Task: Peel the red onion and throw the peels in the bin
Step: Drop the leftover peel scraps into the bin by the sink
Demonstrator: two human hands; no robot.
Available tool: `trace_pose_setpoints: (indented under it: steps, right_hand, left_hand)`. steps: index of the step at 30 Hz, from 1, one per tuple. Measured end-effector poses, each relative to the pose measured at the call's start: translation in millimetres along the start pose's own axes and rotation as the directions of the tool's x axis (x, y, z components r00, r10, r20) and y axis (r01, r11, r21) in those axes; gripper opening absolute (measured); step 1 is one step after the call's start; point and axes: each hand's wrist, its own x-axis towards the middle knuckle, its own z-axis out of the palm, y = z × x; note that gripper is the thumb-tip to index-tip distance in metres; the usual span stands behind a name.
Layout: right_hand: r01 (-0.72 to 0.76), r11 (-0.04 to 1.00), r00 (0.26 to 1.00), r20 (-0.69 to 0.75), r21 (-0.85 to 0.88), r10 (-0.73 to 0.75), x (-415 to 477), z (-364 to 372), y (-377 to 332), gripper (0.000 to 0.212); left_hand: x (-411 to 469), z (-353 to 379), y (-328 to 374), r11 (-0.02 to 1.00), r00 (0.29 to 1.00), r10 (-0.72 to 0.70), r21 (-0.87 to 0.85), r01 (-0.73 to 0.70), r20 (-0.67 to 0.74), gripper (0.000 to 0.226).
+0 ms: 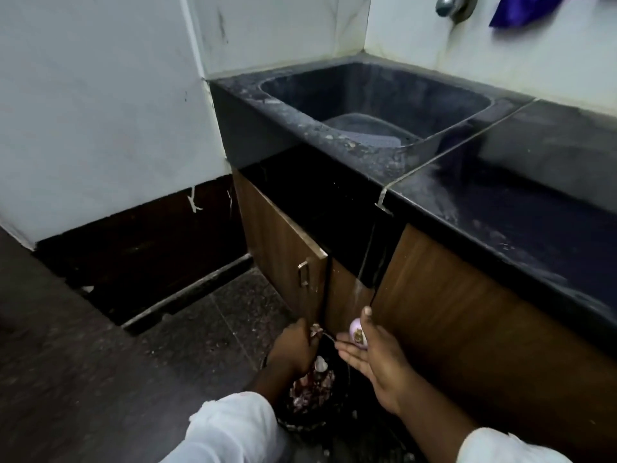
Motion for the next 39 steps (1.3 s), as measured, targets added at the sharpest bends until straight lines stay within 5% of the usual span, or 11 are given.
trace_pose_setpoints:
  steps: [5,10,16,19,22,26,31,39]
  right_hand:
    - [-0.027,0.999,1.000,-0.013,0.040,0.028,16.7,-14.6,10.8,0.054]
    - [-0.033,0.999,0.999,0.007,0.012,0.033,16.7,-23.8,15.1,0.059]
    - [0.012,0.999,0.998,0.058,-0.030,-0.010,-4.5,-15.3,-3.5,0.053]
    - [0.049,0.998,0.995,0.086,-0.025,-0.047,-28.5,-11.2,-18.9,0.052]
    - [0.111,0.993,0.990,0.093,-0.029,-0.107,-50.8,-12.7,-32.9,0.049]
    - [0.163,0.986,0.981,0.102,0.022,-0.164,-93.4,-22.8,-57.4,0.061]
    - [0.355,0.935,0.933,0.060,0.028,-0.356,-181.3,-46.4,-92.3,0.045]
    - [0.706,0.695,0.659,-0.231,-0.139,-0.716,-295.0,-148.9,-134.4,0.048]
  left_hand:
    - [18.0,25.4,-3.0,0.971,0.996,-0.088,0.221,0.092,-0.030,0.065]
    - [19.4,18.4,-5.1,0.955,0.993,0.043,0.296,-0.010,-0.105,0.042]
    - [-6.8,-10.2,25.0,0.962,0.951,0.196,0.236,-0.138,-0.241,0.043]
    - [-33.4,-29.3,43.6,0.980,0.911,0.192,0.030,-0.195,-0.365,0.015]
    - [-76.7,-52.1,79.2,0.899,0.811,0.257,-0.178,-0.400,-0.526,0.023]
    - [-134.8,-75.5,133.8,0.735,0.642,0.530,-0.079,-0.674,-0.554,0.035]
    - [-177.2,-86.0,196.1,0.565,0.408,0.577,-0.015,-0.825,-0.708,0.031]
    - [-239.1,-79.2,345.7,0.275,0.229,0.656,-0.055,-0.960,-0.719,0.007]
